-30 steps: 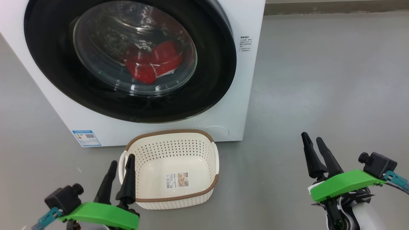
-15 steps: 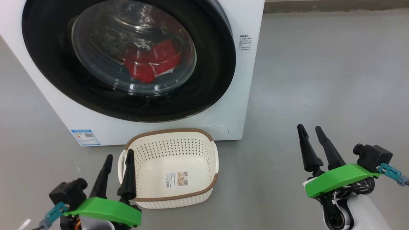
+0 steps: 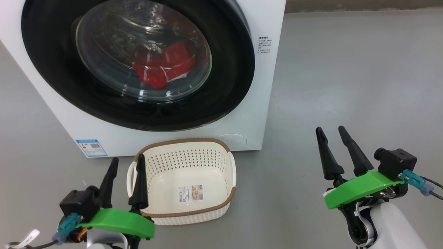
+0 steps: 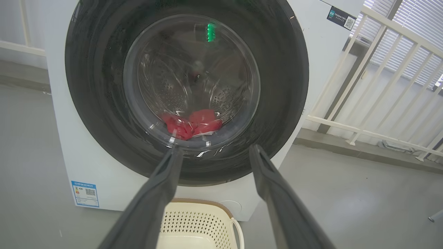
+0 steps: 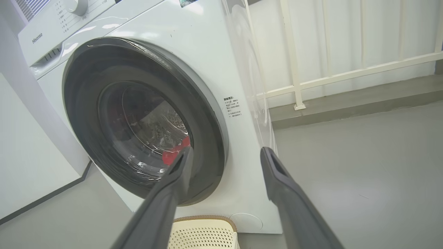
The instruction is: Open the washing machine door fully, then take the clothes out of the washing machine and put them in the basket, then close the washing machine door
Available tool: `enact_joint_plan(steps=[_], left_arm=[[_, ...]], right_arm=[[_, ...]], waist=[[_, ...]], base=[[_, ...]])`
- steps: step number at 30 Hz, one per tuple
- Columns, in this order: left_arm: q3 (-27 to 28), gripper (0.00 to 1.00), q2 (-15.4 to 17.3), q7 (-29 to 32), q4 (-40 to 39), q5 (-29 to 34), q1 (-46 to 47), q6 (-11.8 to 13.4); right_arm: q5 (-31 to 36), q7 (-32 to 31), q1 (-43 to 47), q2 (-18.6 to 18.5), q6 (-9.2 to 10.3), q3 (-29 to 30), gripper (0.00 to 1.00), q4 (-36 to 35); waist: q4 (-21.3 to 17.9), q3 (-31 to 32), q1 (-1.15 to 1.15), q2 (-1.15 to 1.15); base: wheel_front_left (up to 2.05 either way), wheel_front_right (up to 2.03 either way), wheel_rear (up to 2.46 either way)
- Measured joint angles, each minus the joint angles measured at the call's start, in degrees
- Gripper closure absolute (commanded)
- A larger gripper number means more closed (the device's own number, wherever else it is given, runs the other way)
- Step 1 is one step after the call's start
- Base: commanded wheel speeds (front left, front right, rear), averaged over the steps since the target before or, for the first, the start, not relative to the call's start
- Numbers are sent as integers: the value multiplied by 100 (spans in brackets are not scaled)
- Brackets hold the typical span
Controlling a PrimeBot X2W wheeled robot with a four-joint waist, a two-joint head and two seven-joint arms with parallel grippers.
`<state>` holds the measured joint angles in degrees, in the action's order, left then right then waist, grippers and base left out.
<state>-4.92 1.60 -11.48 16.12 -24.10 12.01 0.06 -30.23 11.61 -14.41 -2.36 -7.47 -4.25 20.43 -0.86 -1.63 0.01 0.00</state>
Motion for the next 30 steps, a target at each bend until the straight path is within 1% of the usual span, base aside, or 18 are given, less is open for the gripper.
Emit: enact_joint_plan(steps=[8, 18, 30], left_arm=[[69, 0, 2, -132, -7, 526, 111, 97], [18, 0, 5, -283, -89, 1210, 242, 102], [-32, 0, 7, -283, -97, 1245, 244, 102]], right_arm=[[468, 123, -93, -18, 0, -30, 0, 2], [1092, 274, -252, -59, 0, -48, 0, -23], [1109, 302, -268, -64, 0, -47, 0, -70]], waist=[[-37, -26, 0, 0], [-85, -119, 0, 0], [-102, -124, 0, 0]], base=[[0, 0, 0], [0, 0, 0], [0, 0, 0]])
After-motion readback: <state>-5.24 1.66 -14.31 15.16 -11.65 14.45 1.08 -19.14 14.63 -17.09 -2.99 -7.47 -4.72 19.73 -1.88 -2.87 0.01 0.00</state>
